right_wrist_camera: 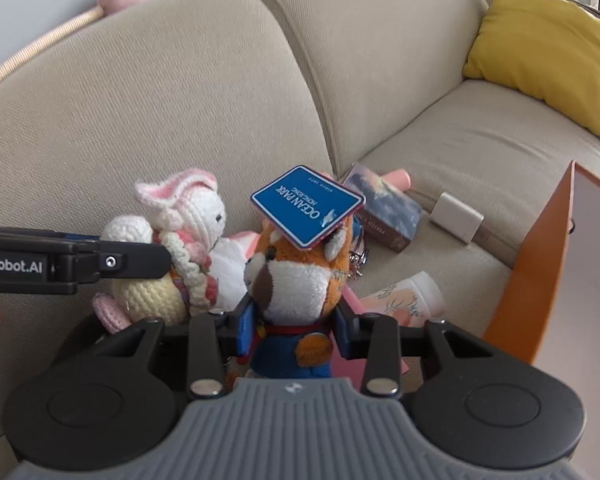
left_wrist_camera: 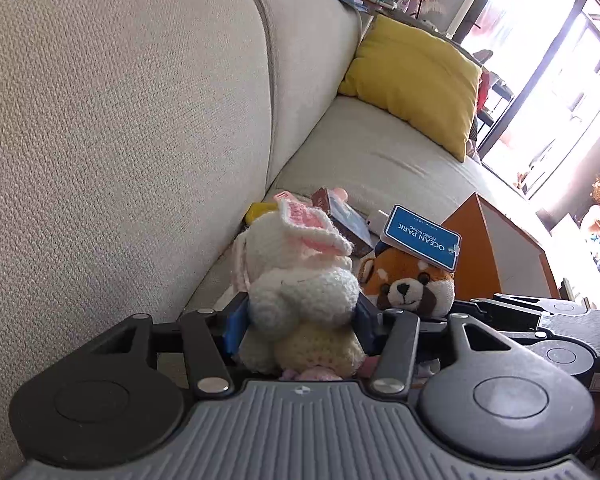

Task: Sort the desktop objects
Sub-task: 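Lift both plushes and carry them over the orange box, then lower both plushes into the box and open both grippers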

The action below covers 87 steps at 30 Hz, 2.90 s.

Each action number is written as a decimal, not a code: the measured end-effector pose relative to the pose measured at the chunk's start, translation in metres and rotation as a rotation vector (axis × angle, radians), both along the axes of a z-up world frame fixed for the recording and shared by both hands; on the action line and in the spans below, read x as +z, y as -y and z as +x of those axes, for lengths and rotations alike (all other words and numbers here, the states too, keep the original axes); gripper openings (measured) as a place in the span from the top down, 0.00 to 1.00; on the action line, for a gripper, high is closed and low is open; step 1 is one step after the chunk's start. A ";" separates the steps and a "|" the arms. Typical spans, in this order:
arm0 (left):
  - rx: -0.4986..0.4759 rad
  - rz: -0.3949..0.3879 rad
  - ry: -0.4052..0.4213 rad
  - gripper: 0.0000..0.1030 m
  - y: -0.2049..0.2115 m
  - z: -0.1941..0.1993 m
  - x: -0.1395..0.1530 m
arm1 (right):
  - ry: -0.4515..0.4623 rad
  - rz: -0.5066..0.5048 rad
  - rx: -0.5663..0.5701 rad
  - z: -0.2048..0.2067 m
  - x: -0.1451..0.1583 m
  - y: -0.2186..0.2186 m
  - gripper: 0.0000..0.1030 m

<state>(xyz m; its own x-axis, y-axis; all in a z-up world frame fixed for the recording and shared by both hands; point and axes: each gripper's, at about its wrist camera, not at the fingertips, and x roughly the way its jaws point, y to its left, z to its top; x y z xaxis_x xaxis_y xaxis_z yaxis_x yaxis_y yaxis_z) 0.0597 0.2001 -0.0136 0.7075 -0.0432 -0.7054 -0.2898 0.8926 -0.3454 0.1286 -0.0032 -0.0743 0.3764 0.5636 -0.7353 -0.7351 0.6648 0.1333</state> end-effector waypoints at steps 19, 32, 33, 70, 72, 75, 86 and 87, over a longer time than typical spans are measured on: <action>-0.336 -0.022 0.242 0.40 0.132 0.033 0.065 | 0.154 0.146 -0.283 -0.018 0.092 0.164 0.60; -0.579 -0.026 0.133 0.40 0.246 0.070 0.010 | 0.091 -0.036 -0.510 -0.006 0.037 0.256 0.60; -0.583 -0.018 0.122 0.40 0.250 0.073 0.007 | 0.073 -0.036 -0.514 -0.003 0.032 0.260 0.60; -0.632 0.018 -0.108 0.40 0.248 0.090 -0.060 | 0.043 -0.214 -0.370 0.005 0.014 0.252 0.58; -0.639 0.027 -0.112 0.40 0.247 0.090 -0.061 | 0.045 -0.220 -0.395 0.006 0.015 0.257 0.59; -0.659 0.059 -0.113 0.40 0.250 0.090 -0.061 | 0.020 -0.206 -0.424 0.010 0.014 0.267 0.63; -0.702 0.089 -0.186 0.37 0.264 0.097 -0.072 | -0.061 -0.158 -0.439 0.018 0.003 0.273 0.67; -0.694 0.080 -0.198 0.36 0.262 0.099 -0.072 | -0.067 -0.155 -0.437 0.019 0.002 0.273 0.67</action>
<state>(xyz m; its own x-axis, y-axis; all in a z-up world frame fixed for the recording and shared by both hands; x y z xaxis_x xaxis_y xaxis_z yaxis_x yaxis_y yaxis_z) 0.1583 -0.0621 -0.0861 0.3944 -0.3794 -0.8370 0.3027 0.9136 -0.2715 0.1473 -0.2761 -0.0723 0.5032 0.2445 -0.8289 -0.3747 0.9260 0.0456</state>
